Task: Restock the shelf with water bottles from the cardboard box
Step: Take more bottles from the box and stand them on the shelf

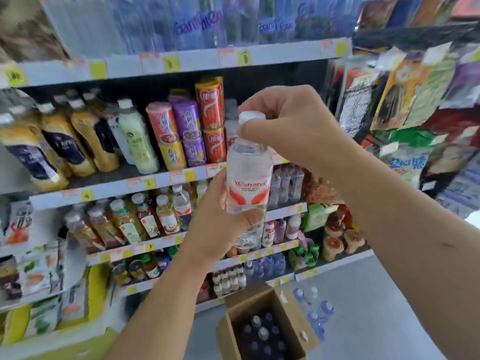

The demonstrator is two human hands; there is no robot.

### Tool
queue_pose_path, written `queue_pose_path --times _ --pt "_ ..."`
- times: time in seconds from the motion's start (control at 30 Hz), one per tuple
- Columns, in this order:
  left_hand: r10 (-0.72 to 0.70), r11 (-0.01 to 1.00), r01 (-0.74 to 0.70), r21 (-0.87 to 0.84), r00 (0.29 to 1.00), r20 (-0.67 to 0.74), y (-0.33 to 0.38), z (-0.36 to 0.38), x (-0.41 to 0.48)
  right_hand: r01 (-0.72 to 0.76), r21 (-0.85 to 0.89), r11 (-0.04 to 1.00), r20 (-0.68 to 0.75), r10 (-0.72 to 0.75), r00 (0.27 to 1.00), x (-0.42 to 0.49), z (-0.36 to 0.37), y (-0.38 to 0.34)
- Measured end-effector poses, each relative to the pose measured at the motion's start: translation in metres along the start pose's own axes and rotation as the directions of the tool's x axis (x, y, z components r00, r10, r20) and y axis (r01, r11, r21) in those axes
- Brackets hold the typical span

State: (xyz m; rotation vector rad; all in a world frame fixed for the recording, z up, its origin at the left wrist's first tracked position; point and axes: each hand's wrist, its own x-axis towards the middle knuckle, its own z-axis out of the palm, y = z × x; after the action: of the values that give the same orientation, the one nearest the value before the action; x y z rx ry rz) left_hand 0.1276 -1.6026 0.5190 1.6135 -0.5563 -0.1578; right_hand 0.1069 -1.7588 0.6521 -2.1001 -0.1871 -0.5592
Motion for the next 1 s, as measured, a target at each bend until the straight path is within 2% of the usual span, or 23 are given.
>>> queue_pose_path --times 0.1,0.17,0.2,0.27,0.3,0.37,0.47,0.57,0.7,0.8,0.9,1.0 --pt "0.065 0.997 -0.066 -0.046 0.997 -0.033 0.035 -0.017 0.006 0.047 0.11 0.993 -0.131 -0.033 0.991 0.01 -0.006 -0.024" --pt "0.116 0.987 -0.119 -0.104 0.993 -0.034 0.058 -0.031 0.009 0.052 0.194 0.98 -0.148 -0.024 0.989 0.008 -0.004 -0.025" --pt "0.134 0.981 -0.137 -0.138 0.991 -0.029 0.07 -0.039 0.01 0.028 0.278 0.96 -0.093 -0.002 0.996 0.005 0.0 -0.024" --pt "0.165 0.962 -0.16 -0.222 0.986 0.002 0.089 -0.056 0.013 -0.081 0.431 0.899 0.145 0.019 0.989 -0.002 0.01 -0.02" --pt "0.166 0.951 -0.151 -0.27 0.986 0.032 0.097 -0.063 0.013 -0.114 0.456 0.882 0.255 -0.006 0.967 -0.005 0.016 -0.02" --pt "0.159 0.927 -0.122 -0.354 0.984 0.078 0.109 -0.075 0.013 -0.085 0.473 0.877 0.337 -0.091 0.937 -0.007 0.025 -0.028" --pt "0.178 0.91 -0.13 -0.393 0.98 0.088 0.117 -0.088 0.012 -0.034 0.498 0.866 0.268 -0.116 0.957 -0.004 0.035 -0.043" --pt "0.228 0.927 -0.201 -0.315 0.972 0.052 0.126 -0.096 0.015 0.001 0.532 0.847 0.14 -0.089 0.986 0.002 0.046 -0.053" --pt "0.261 0.958 -0.272 -0.089 0.958 -0.115 0.129 -0.104 0.012 0.041 0.523 0.851 -0.034 -0.027 0.999 0.012 0.058 -0.06" --pt "0.328 0.941 -0.318 0.118 0.941 -0.079 0.13 -0.101 0.007 0.051 0.477 0.877 -0.133 0.014 0.991 0.019 0.07 -0.066" --pt "0.35 0.932 -0.339 0.13 0.934 -0.073 0.127 -0.094 0.013 0.057 0.384 0.921 -0.181 0.015 0.983 0.026 0.081 -0.07" --pt "0.354 0.926 -0.338 0.167 0.932 -0.08 0.13 -0.095 0.024 0.052 0.364 0.93 -0.182 0.017 0.983 0.033 0.083 -0.07"
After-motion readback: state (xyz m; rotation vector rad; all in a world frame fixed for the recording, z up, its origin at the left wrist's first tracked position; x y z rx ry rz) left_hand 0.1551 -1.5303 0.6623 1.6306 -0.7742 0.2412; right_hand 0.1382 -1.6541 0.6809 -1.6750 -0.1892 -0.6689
